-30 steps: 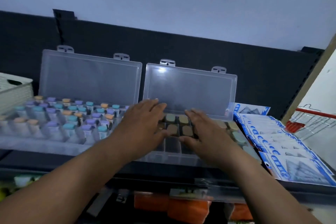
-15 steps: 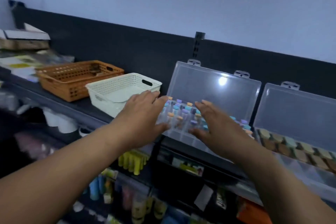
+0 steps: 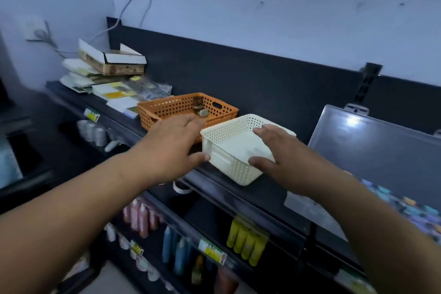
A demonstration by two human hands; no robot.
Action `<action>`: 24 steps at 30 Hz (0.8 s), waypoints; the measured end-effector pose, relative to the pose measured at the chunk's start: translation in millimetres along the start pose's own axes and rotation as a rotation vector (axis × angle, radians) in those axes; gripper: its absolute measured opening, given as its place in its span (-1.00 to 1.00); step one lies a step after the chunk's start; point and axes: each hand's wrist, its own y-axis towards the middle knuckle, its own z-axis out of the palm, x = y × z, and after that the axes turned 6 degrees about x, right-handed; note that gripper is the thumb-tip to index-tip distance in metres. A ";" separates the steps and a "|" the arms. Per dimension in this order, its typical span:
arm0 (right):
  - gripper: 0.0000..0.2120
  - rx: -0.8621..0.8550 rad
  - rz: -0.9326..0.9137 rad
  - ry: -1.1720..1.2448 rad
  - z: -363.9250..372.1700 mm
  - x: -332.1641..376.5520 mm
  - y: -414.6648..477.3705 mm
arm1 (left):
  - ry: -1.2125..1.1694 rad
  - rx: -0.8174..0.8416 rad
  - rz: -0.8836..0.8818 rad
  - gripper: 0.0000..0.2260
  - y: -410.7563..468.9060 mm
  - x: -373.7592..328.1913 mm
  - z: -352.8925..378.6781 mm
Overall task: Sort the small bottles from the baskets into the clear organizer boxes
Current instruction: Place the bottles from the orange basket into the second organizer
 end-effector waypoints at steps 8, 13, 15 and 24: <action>-0.36 -0.012 -0.155 0.001 -6.6 12.4 100.1 | 0.029 0.020 -0.137 -0.33 57.5 70.1 -9.5; -0.37 0.035 -0.235 -0.026 -4.0 28.6 154.4 | 0.005 0.090 -0.195 -0.40 94.1 106.3 -8.8; -0.37 0.058 -0.250 -0.033 -2.5 33.8 166.4 | 0.018 0.143 -0.204 -0.43 104.4 112.7 -7.6; -0.46 0.162 -0.104 0.019 19.7 71.5 264.1 | 0.003 0.452 -0.087 -0.59 199.0 186.6 17.0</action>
